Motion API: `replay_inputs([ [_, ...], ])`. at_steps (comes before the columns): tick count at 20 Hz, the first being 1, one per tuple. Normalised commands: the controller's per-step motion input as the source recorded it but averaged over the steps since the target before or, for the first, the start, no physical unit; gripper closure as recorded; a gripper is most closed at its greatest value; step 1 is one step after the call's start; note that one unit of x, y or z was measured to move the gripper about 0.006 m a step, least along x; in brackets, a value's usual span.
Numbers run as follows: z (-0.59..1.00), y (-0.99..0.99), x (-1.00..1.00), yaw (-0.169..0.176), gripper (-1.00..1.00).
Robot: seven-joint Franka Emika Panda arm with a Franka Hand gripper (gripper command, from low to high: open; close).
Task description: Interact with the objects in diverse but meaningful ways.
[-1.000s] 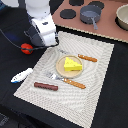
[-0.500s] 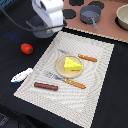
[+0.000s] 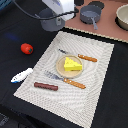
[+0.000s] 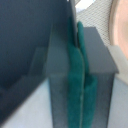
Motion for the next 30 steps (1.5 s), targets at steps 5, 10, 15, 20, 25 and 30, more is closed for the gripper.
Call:
replay_inputs([
  [5,0.28,0.83,0.39,-0.034,1.0],
  [10,0.18,0.96,0.24,-0.021,1.0],
  [15,0.17,0.76,0.32,-0.059,1.0],
  [20,0.07,0.58,0.26,-0.035,1.0],
  [25,-0.03,0.43,0.19,0.003,1.0],
  [30,-0.1,0.56,0.03,0.04,1.0],
])
